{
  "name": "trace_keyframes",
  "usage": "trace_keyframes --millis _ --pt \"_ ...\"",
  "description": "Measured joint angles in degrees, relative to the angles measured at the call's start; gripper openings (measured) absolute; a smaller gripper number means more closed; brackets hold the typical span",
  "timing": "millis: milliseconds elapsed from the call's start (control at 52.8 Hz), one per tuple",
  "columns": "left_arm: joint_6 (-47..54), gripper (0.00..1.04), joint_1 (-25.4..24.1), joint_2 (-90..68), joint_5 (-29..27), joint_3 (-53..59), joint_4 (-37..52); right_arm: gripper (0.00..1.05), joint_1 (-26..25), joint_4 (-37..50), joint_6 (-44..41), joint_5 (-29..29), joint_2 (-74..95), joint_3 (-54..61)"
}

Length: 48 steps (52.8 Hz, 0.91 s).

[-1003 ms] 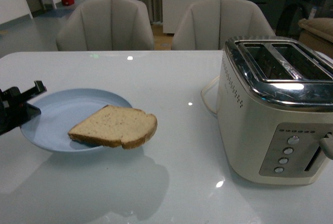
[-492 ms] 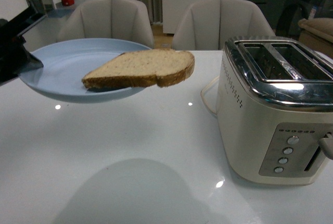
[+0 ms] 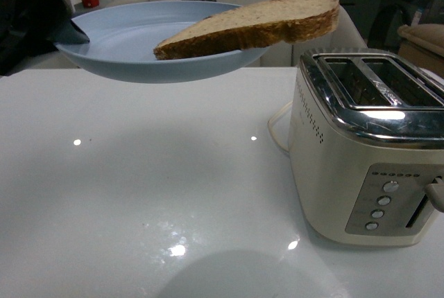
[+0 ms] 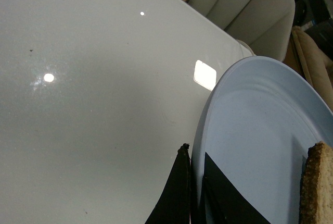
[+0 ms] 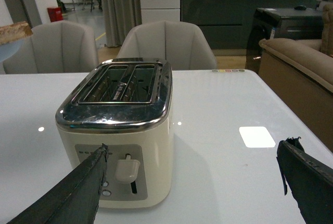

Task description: Left arm holds plate, right arm toasts bread

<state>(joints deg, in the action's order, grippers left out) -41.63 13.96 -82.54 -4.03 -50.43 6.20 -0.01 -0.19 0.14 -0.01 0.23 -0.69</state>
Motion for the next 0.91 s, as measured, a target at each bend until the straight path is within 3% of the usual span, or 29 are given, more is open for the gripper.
trace_keyframes --millis 908 --pt "-2.7 0.03 2.5 0.2 0.2 0.7 -1.6 0.98 0.0 0.0 0.0 0.0 0.0 0.0"
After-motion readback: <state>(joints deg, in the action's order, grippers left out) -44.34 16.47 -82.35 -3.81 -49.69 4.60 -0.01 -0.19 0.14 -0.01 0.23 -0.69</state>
